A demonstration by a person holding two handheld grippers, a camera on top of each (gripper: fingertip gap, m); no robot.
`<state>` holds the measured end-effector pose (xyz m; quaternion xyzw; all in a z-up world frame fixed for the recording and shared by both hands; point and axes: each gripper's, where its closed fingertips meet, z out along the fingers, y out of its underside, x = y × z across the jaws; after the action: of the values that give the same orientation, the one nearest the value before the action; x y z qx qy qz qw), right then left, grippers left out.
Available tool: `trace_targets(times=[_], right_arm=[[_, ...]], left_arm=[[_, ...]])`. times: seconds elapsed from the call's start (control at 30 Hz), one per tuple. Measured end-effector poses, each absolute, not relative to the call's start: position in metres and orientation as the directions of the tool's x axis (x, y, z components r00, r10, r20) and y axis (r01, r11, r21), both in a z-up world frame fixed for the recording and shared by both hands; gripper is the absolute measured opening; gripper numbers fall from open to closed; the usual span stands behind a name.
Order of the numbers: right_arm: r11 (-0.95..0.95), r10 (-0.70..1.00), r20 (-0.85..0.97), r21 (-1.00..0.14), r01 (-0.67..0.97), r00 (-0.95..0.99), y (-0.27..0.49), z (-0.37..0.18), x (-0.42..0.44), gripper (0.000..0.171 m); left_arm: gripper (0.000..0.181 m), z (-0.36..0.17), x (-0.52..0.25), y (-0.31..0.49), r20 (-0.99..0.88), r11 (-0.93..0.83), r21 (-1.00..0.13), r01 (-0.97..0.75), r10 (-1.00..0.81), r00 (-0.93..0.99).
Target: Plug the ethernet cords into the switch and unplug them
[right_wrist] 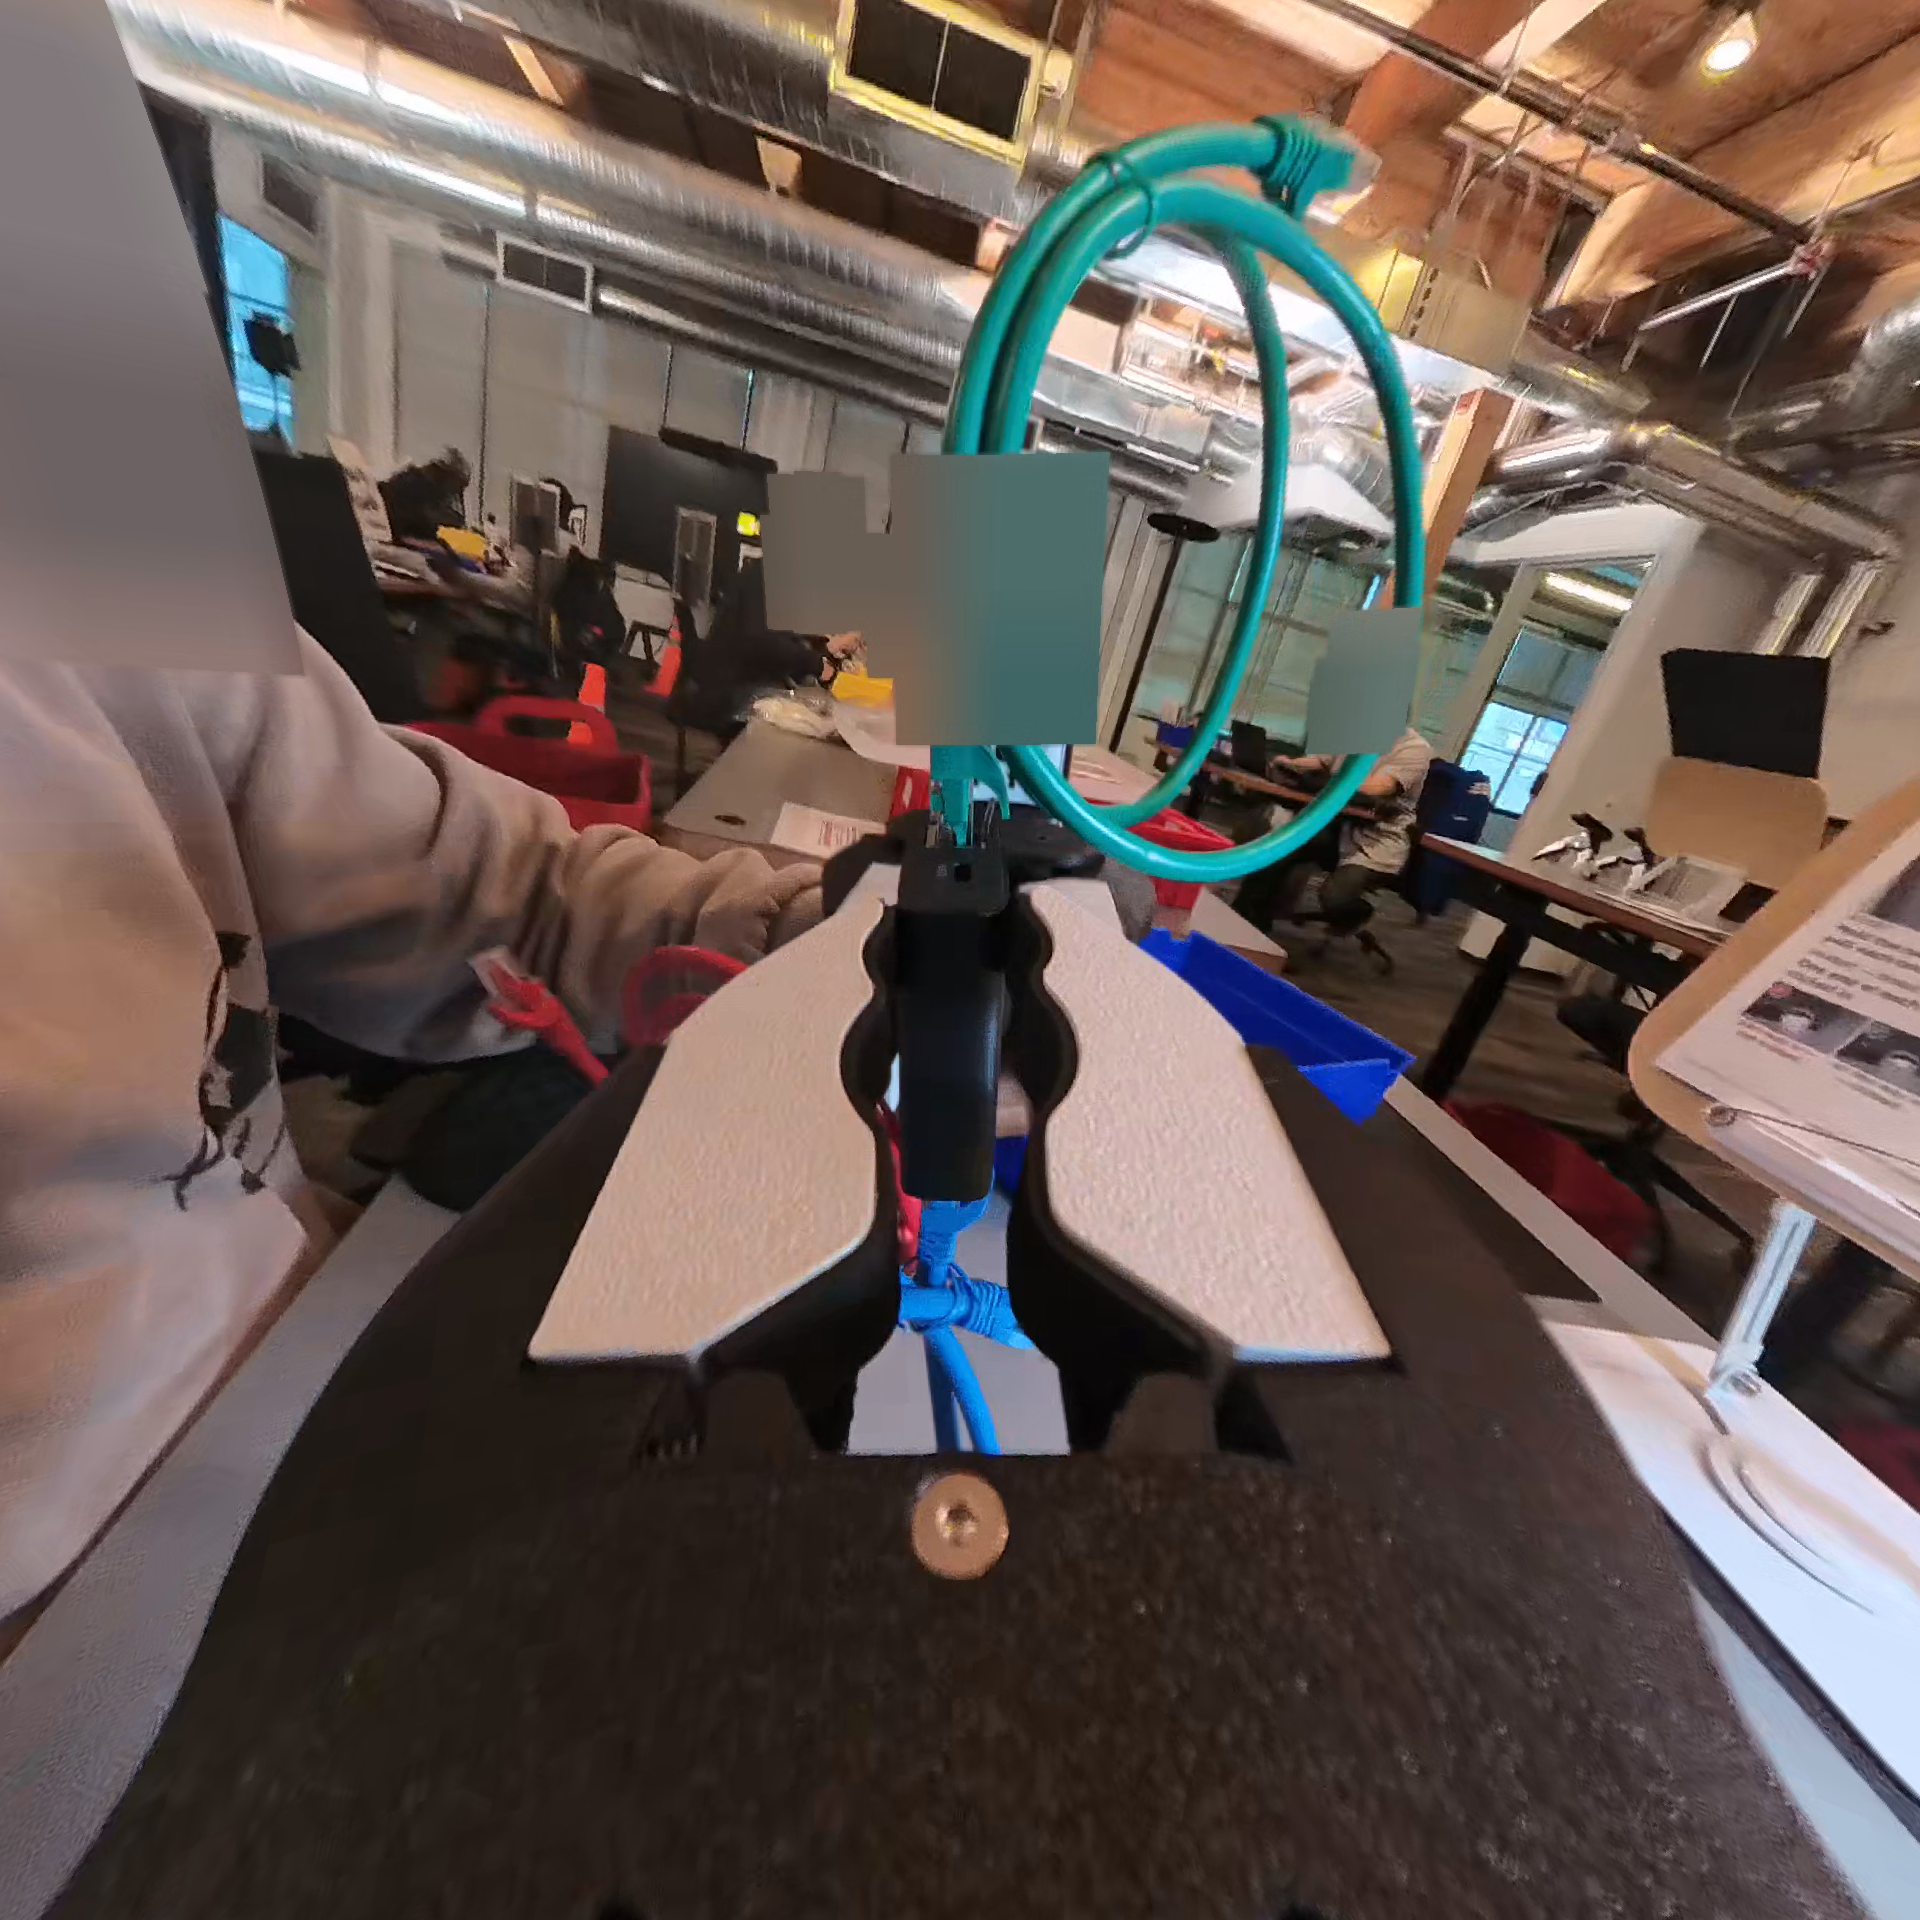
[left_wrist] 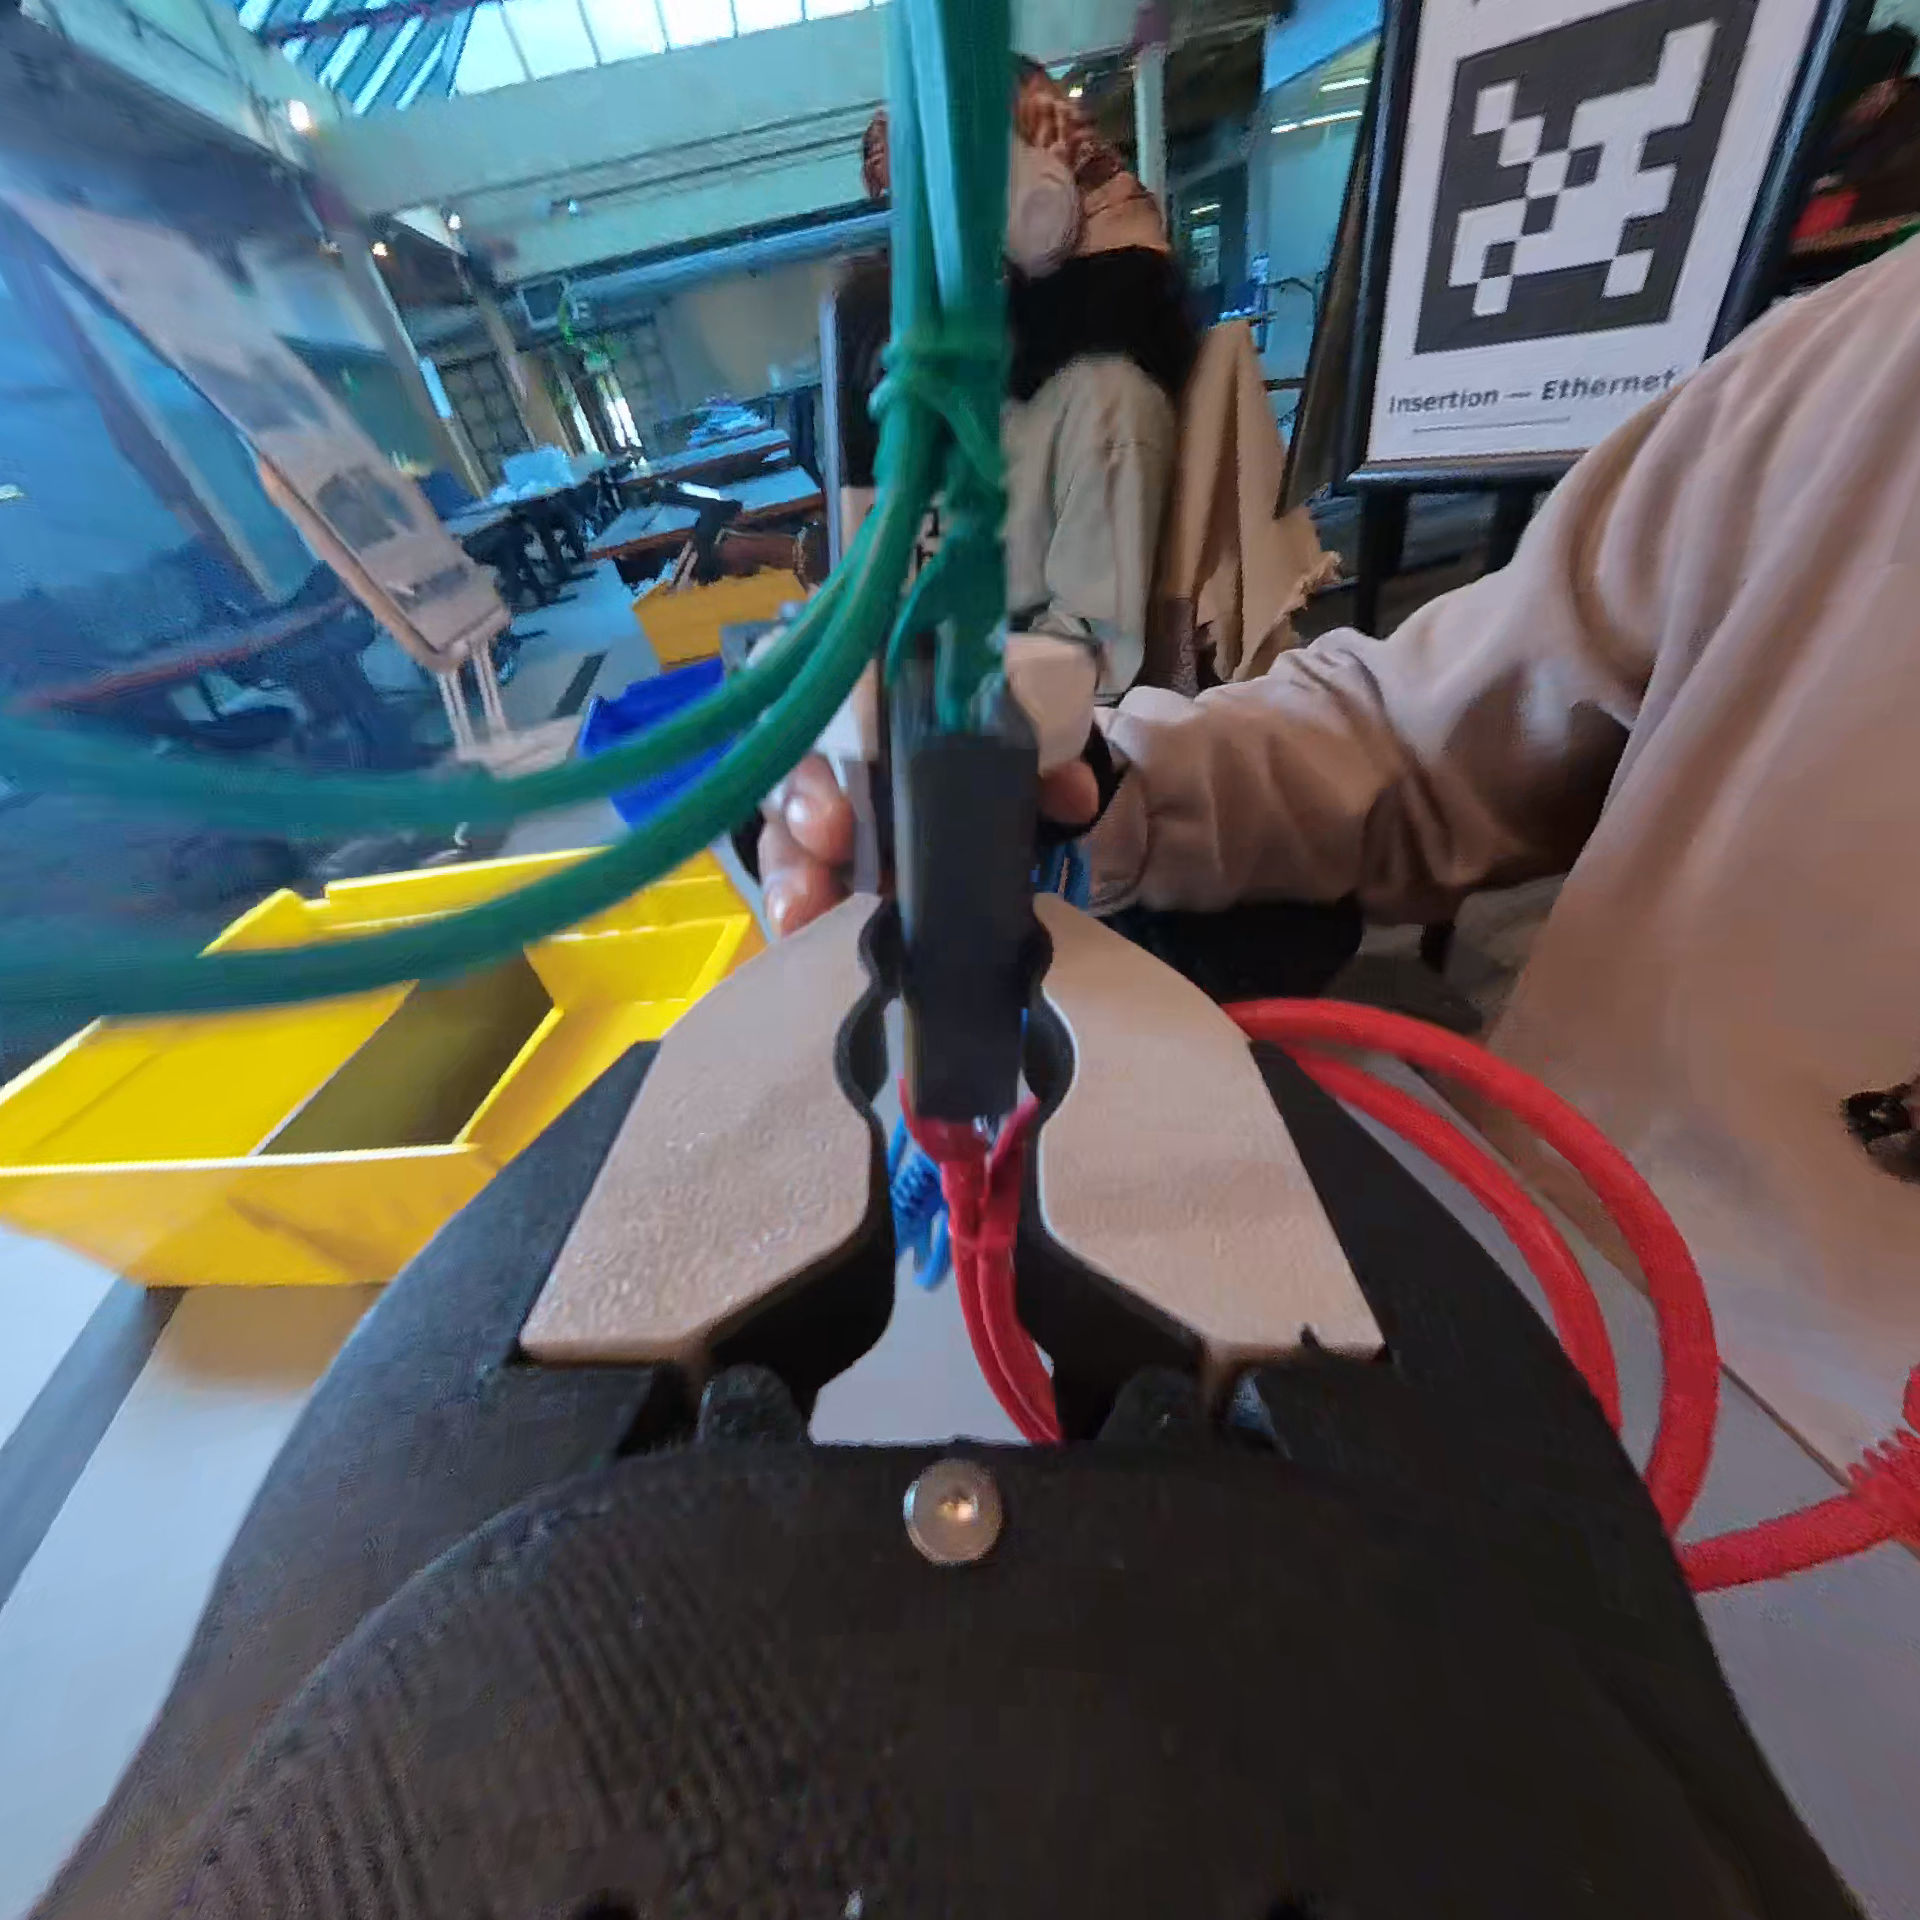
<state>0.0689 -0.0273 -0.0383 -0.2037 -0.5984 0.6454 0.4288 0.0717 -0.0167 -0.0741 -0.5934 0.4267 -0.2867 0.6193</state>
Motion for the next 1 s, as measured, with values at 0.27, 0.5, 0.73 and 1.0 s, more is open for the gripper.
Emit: trace_targets(times=[0.27,0.5,0.73,1.0], right_arm=[[0.332,0.909,0.358,-0.931,-0.149,-0.213,0.045,-0.057,0.060,0.020],[0.558,0.746,0.548,-0.825,-0.094,-0.378,-0.031,-0.070,0.059,0.018],[0.725,0.687,0.687,-0.671,0.155,-0.237,0.010,-0.127,0.020,0.027],[0.781,0.623,0.732,-0.564,0.267,-0.274,0.021,-0.155,0.018,0.022]], left_arm=[[0.021,-0.091,-0.016,0.021,-0.525,-0.211,-0.739,-0.640,-0.415,0.743],[0.022,-0.135,-0.047,0.017,-0.713,-0.474,-0.373,-0.798,-0.403,0.573],[0.021,-0.161,-0.028,0.016,-0.662,-0.444,-0.344,-0.827,-0.510,0.549],[0.021,-0.171,-0.013,0.008,-0.604,-0.336,-0.395,-0.855,-0.606,0.518]])
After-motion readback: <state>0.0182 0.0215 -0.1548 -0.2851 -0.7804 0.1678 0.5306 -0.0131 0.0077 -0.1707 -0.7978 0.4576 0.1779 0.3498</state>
